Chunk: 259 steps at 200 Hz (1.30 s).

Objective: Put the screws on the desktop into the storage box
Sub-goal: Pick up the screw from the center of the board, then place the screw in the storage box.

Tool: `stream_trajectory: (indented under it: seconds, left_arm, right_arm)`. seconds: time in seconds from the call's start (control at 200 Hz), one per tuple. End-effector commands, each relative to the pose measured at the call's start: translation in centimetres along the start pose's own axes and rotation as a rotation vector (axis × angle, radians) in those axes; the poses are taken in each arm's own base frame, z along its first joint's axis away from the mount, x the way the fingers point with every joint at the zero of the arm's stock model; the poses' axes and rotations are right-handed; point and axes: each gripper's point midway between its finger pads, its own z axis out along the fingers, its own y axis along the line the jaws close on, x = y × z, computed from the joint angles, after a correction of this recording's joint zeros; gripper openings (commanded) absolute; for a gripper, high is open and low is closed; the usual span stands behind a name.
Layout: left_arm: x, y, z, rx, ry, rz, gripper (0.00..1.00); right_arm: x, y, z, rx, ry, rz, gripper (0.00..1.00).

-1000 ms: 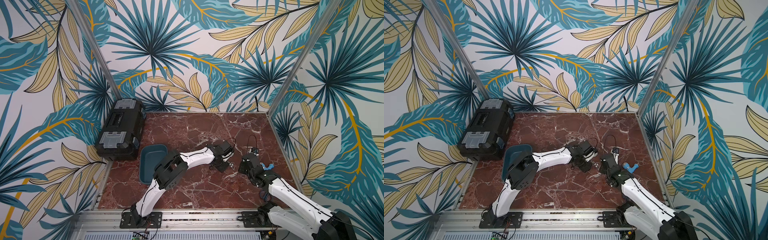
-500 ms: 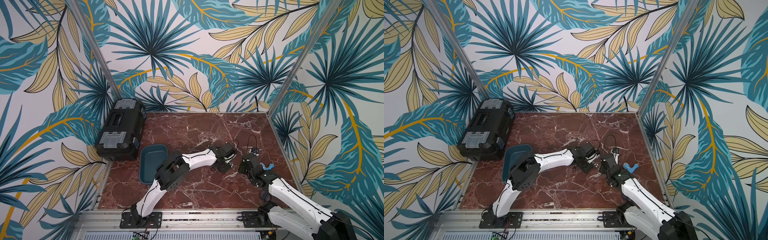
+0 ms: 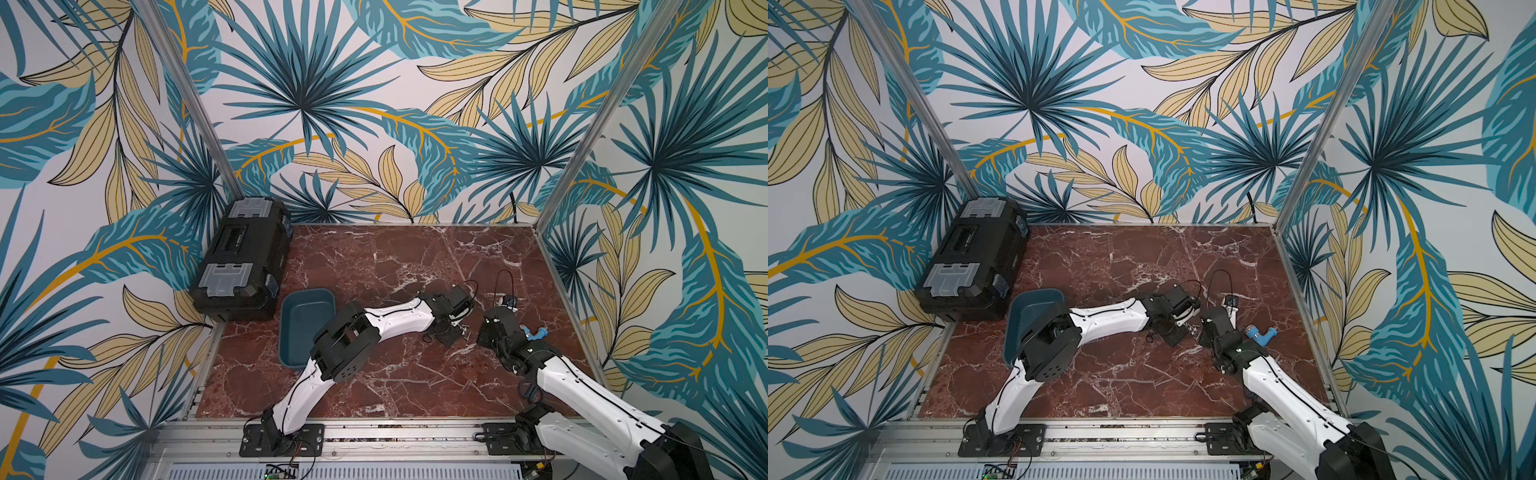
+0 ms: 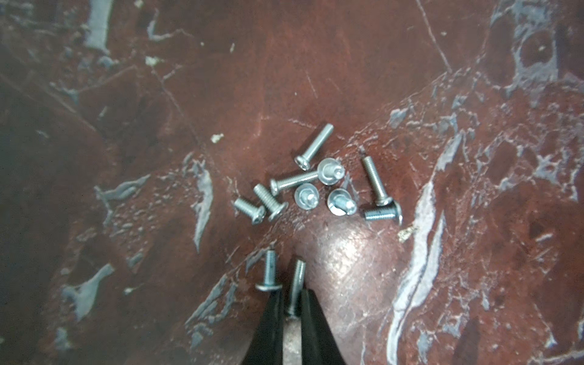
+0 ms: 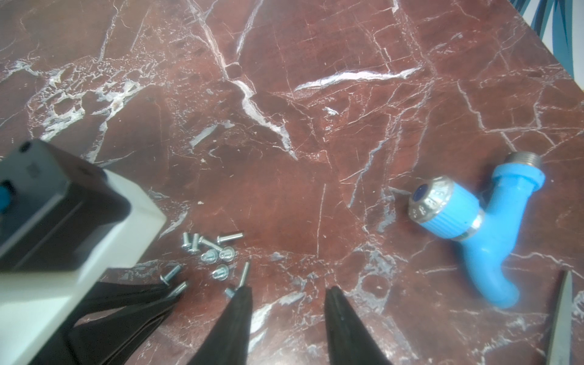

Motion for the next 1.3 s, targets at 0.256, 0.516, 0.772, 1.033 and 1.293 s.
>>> stream_trajectory:
  seconds: [0.256, 0.516, 0.772, 1.033, 1.293]
  left_arm:
    - [3.9, 1.0, -0.9, -0.055, 0.069, -0.007, 0.00]
    - [2.1, 0.3, -5.0, -0.031, -0.037, -0.046, 0.00]
    - [3.0, 4.7, -13.8, -0.100, -0.190, -0.221, 0.00]
    - [13.7, 17.8, -22.7, -0.420, -0.246, -0.699, 0.00]
    - [21.0, 23.6, -20.4, -0.515, -0.112, -0.930, 0.00]
  right_arm:
    - [0.1, -0.2, 0.2, 0.005, -0.002, 0.015, 0.43]
    - [0.1, -0.2, 0.2, 0.004, -0.002, 0.015, 0.43]
    - [0.1, -0.2, 0.2, 0.005, 0.000, 0.015, 0.43]
    - [0.2, -0.1, 0.3, 0.001, 0.005, 0.014, 0.43]
    - [0.2, 0.1, 0.5, 0.000, 0.011, 0.009, 0.43]
